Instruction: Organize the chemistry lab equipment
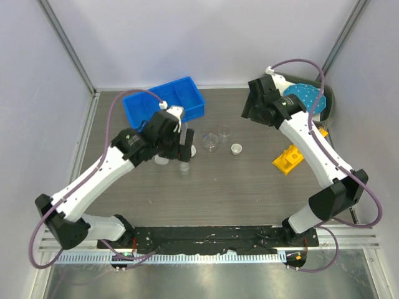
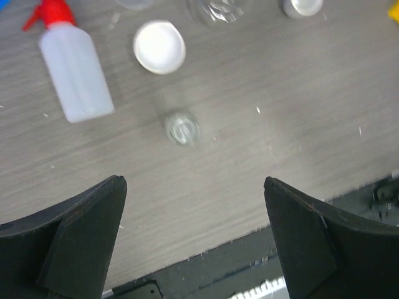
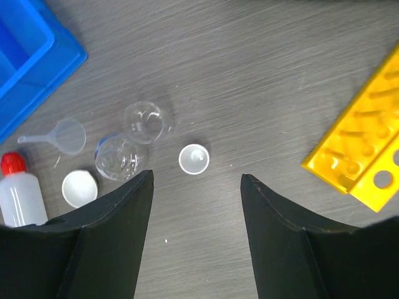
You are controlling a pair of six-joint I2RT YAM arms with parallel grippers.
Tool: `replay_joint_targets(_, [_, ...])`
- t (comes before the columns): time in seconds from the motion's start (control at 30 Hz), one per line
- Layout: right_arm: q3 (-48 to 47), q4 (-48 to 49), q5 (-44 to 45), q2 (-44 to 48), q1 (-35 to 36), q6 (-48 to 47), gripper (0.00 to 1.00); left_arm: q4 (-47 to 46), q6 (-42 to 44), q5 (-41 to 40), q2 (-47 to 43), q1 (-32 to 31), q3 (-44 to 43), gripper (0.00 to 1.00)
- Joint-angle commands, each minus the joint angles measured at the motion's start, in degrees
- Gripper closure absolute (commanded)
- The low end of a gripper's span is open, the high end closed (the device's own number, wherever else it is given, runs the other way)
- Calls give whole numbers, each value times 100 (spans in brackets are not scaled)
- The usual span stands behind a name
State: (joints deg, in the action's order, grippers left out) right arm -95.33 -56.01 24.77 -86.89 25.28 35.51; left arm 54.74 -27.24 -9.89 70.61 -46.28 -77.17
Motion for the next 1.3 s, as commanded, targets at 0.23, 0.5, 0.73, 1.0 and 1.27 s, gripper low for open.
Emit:
replay_joint_targets(0.23, [664, 740, -193, 646, 671, -413, 37, 177, -79, 295, 2682, 2070, -2582, 5])
replay_joint_targets(0.5, [1621, 1083, -684, 1411, 812, -404, 37, 634, -703, -39, 4934, 2826, -4953, 9])
replay_joint_targets(0.73, [1974, 1136, -702, 1535, 882, -580, 37, 590, -1353, 154, 6376, 3186, -6143, 16])
replay_joint_targets(1.0, [2246, 1312, -1018, 1483, 882, -615, 37, 125, -1564, 330, 7229, 3415, -6398, 19])
replay_joint_targets(1.27, [2361, 1408, -1089, 1342, 882, -659, 37, -157, -1547, 488, 7994, 3529, -6556, 20])
